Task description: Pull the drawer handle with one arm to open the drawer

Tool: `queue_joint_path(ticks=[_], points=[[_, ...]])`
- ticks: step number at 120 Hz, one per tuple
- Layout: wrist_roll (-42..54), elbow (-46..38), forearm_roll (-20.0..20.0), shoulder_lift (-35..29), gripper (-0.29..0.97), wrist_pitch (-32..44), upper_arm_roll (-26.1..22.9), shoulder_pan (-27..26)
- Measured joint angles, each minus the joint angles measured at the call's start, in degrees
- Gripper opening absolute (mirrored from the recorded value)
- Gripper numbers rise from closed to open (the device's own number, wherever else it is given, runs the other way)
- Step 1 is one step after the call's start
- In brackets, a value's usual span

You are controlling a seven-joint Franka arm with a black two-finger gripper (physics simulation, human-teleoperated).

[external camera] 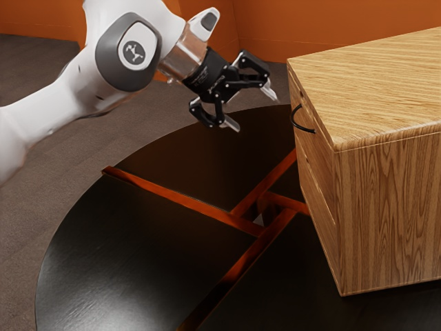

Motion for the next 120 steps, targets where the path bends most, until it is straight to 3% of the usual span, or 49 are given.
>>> queue_joint_path(ticks=[51, 87, 120], points=[[-3.9, -1.0, -3.4, 1.4, 0.68, 2.1, -0.2, -2.7], [-5.3, -5.7, -7.6, 1.4, 0.68, 2.7, -0.1, -2.5], [-5.9, -9.5, -8.4, -1.1, 0.68, 3.1, -0.1, -1.6]])
